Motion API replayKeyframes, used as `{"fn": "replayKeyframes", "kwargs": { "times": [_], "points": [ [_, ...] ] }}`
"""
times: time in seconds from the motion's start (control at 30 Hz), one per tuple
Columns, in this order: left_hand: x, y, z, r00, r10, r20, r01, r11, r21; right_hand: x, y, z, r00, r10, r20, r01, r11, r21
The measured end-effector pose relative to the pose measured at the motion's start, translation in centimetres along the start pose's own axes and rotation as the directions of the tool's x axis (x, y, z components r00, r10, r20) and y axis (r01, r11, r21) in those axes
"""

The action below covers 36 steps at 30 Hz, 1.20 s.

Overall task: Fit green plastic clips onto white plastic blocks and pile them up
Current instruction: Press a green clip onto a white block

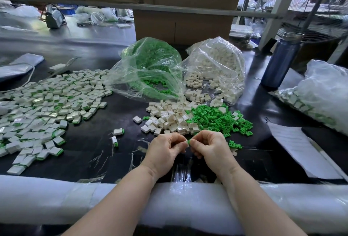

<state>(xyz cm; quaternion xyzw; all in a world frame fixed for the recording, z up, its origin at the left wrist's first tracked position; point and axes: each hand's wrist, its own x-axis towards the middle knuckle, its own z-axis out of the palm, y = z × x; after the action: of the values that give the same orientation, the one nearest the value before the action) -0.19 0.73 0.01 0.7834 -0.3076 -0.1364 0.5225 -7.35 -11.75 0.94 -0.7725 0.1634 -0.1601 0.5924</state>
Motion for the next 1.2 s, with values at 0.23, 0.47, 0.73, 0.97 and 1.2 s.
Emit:
{"fn": "replayKeyframes", "kwargs": {
  "times": [0.23, 0.47, 0.73, 0.97, 1.2],
  "points": [
    [0.0, 0.0, 0.0, 1.000, 0.005, 0.011, -0.006, 1.000, 0.025, -0.1, -0.1, -0.1, 1.000, 0.007, 0.024, -0.007, 1.000, 0.009],
    [0.1, -0.1, 0.0, 1.000, 0.010, 0.028, -0.010, 1.000, 0.004, -0.1, 0.0, -0.2, 0.998, -0.014, 0.054, 0.014, 1.000, -0.003],
    [0.0, 0.2, 0.3, 0.999, 0.012, -0.035, -0.016, 0.996, -0.091, 0.1, 0.3, 0.1, 0.998, -0.030, -0.057, 0.039, 0.985, 0.165],
    [0.1, 0.5, 0.0, 0.999, -0.028, -0.043, 0.022, 0.990, -0.143, -0.1, 0.1, 0.0, 0.995, -0.096, -0.009, 0.096, 0.980, 0.175],
    [-0.1, 0.9, -0.2, 0.997, -0.021, -0.077, 0.005, 0.978, -0.207, 0.0, 0.2, -0.1, 0.994, -0.108, -0.001, 0.104, 0.962, 0.252]
  ]
}}
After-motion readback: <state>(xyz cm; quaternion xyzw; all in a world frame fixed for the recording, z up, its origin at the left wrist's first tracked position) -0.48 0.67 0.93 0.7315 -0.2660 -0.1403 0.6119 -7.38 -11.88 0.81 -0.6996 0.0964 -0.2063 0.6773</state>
